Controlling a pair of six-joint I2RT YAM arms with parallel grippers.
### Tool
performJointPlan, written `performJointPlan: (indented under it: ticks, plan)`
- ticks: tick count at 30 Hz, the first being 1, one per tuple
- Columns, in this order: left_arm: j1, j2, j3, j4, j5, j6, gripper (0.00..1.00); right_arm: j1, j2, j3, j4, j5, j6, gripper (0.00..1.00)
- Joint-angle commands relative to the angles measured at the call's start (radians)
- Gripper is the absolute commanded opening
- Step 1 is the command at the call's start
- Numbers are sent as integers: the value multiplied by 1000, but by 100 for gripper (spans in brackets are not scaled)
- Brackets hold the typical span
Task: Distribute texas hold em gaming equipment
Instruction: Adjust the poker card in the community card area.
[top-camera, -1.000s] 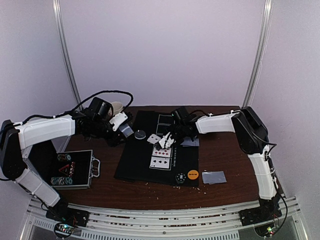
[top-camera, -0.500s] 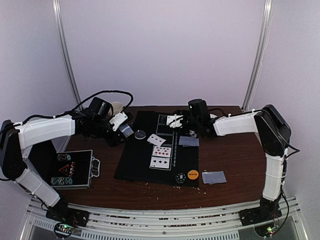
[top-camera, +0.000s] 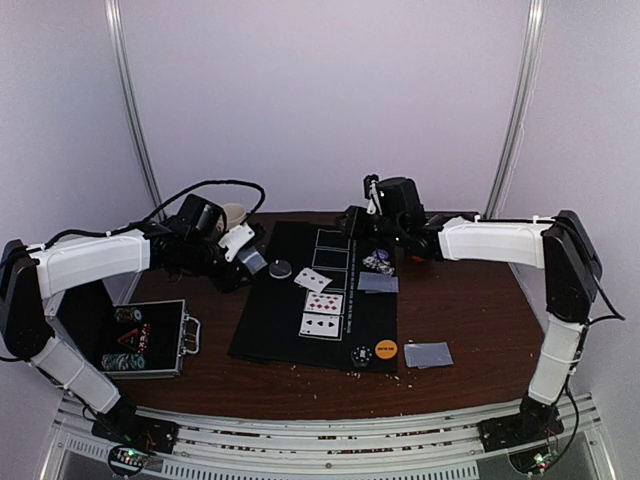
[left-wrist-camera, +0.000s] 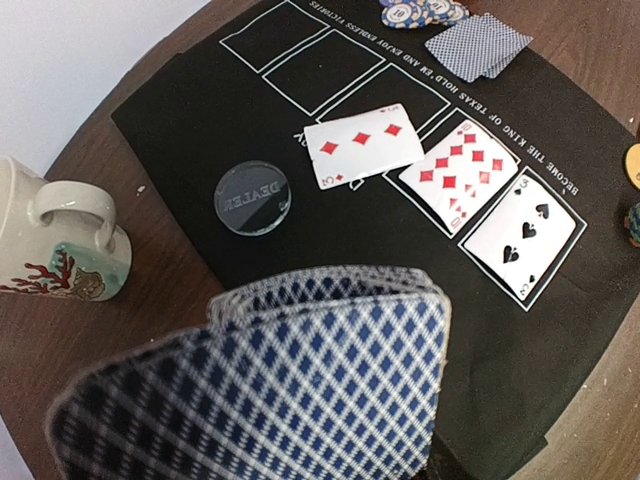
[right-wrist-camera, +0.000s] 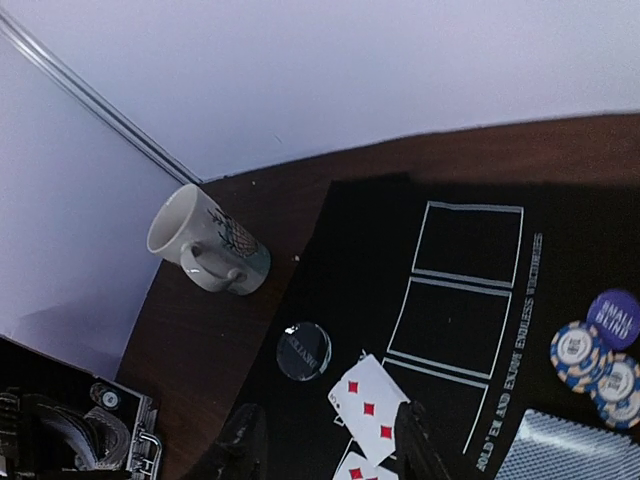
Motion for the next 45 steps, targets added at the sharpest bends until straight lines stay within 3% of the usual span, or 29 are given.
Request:
performJointPlan:
  ticks: [1,9,23,36,45]
  plan:
    - [8,-24,24,56,-11,-21,42,0,79,-27,-79,-73,348,46]
    - [7,-33,18,55,-33,-21,43,0,248,50,-99,-184,453,48]
    - [8,-32,22,42,-42,-19,43,-8,411,117,-71,-260,511,38]
    - [8,-23,25,39,-19,-15,43,-37,460,-20,262,-379,765,33]
    - [8,-26,25,37,-20,-10,43,-38,506,21,305,-398,827,27]
